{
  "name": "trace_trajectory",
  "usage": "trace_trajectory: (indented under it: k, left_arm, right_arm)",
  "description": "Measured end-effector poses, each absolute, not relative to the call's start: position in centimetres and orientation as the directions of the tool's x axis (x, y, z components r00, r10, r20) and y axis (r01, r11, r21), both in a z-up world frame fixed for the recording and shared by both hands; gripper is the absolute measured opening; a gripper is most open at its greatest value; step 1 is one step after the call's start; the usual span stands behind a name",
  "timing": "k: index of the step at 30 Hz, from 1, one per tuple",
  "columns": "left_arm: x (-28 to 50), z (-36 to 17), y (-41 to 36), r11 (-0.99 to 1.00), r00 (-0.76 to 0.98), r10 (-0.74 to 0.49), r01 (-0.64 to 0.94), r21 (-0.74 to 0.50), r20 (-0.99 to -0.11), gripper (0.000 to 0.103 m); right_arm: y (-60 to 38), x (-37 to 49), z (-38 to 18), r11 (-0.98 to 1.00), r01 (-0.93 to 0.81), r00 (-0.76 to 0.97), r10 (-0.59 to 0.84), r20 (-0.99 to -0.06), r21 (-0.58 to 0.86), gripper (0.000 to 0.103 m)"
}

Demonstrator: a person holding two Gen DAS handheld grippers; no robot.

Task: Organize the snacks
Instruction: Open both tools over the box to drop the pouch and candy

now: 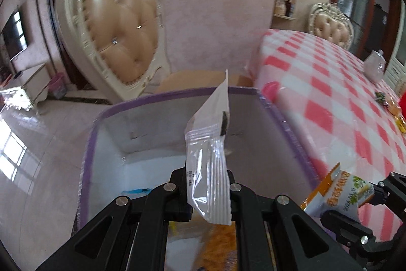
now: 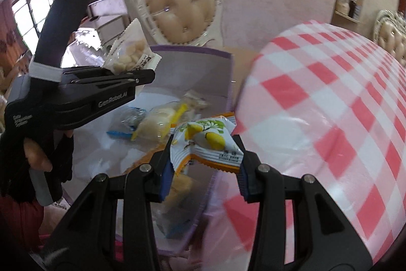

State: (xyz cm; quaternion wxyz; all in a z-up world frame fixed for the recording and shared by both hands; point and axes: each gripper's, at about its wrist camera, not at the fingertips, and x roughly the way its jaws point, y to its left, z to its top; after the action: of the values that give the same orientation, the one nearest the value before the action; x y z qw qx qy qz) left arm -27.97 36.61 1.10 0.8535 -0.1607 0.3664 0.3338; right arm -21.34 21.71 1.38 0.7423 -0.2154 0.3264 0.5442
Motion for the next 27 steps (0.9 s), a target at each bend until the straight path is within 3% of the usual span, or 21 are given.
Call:
trace_trajectory:
  k: [9, 11, 12, 13, 14, 23, 27]
  left_arm:
    - [-29.8, 0.2, 38.0, 0.684, 0.47, 0.47, -0.729, -0.028, -0.747, 0.014]
    - [-29.8, 0.3, 38.2, 0.669, 0.458, 0.476, -0.743, -0.03, -0.751, 0.029]
    - [-29.8, 0.4, 38.3, 0.661, 0.453, 0.48, -0.75, -0.03, -0.751, 0.037]
    - [-29.7, 0.5, 38.3, 0.652, 0.449, 0.487, -0.758, -0.031, -0.749, 0.056]
    - [-29.7, 0.7, 38.1, 0.648, 0.45, 0.494, -0.761, -0.03, -0.744, 0.069]
    - [-24.2, 4.2, 33.8, 0.714, 0.514, 0.509, -0.7, 0.004, -0.69, 0.078]
    - [-18.1, 5.0, 28.7, 0.82, 0.596, 0.382, -0.571, -0.039, -0.707, 0.081]
  right_arm:
    - [23.3, -23.0, 0.9, 0.25, -0.968, 0.147, 0.668, -0.73, 0.034, 0.047]
    - [23.3, -23.0, 1.0, 0.241, -0.969, 0.123, 0.673, -0.729, 0.059, 0.053]
    - [23.1, -22.7, 1.2, 0.248, -0.966, 0.121, 0.68, -0.724, 0.072, 0.065]
    - [22.9, -22.6, 1.3, 0.254, -0.964, 0.121, 0.685, -0.718, 0.079, 0.073]
    - [22.8, -22.4, 1.5, 0.259, -0.962, 0.122, 0.689, -0.714, 0.086, 0.075]
    - [17.1, -16.8, 3.9, 0.401, -0.91, 0.234, 0.703, -0.671, 0.103, 0.078]
    - [10.1, -10.6, 5.0, 0.568, -0.815, 0.372, 0.666, -0.646, 0.117, 0.083]
